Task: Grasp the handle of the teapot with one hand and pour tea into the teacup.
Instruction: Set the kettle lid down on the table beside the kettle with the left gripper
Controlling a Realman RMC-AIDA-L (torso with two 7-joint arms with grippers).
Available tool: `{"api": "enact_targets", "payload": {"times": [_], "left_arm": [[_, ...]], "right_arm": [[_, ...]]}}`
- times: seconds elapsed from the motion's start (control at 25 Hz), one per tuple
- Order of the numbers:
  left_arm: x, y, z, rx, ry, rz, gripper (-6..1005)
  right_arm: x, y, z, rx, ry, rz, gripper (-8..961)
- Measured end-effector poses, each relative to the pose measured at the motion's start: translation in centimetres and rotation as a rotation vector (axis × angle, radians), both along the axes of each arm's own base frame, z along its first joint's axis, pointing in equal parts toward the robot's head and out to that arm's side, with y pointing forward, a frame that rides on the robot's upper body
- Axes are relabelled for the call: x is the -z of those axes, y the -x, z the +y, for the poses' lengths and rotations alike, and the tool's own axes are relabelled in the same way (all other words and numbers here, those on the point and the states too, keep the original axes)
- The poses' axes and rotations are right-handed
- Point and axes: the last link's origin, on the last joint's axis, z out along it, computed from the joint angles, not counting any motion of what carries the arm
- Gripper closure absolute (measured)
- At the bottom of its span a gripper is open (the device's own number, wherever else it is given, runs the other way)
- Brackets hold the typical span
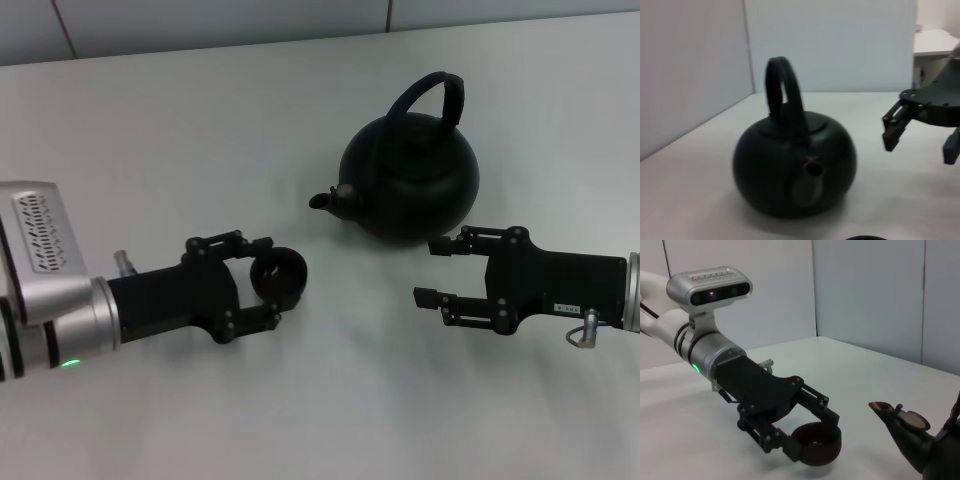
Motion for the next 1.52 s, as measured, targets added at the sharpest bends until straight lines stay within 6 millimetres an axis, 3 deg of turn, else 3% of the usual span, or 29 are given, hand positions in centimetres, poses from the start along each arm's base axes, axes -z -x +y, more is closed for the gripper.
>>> {"api": "enact_targets", "payload": {"times": [1.24,1.44,1.52], "left_arm": [[1.3,0.7,-0.5,-0.025,0.002,0.046,309],[0.9,0.4,-0.5,-0.016,-0.003,0.011,145],[0.1,0.3,-0.8,-0.007,-0.01,-0.031,144]], "right_arm": [[-0.1,0.2,0.0,-0.011,0.005,0.007,285],[0.0,0.2,0.0,-0.008,0.002,0.003,287],[0.0,0.2,0.1,-0.008,0.002,0.003,287]]}}
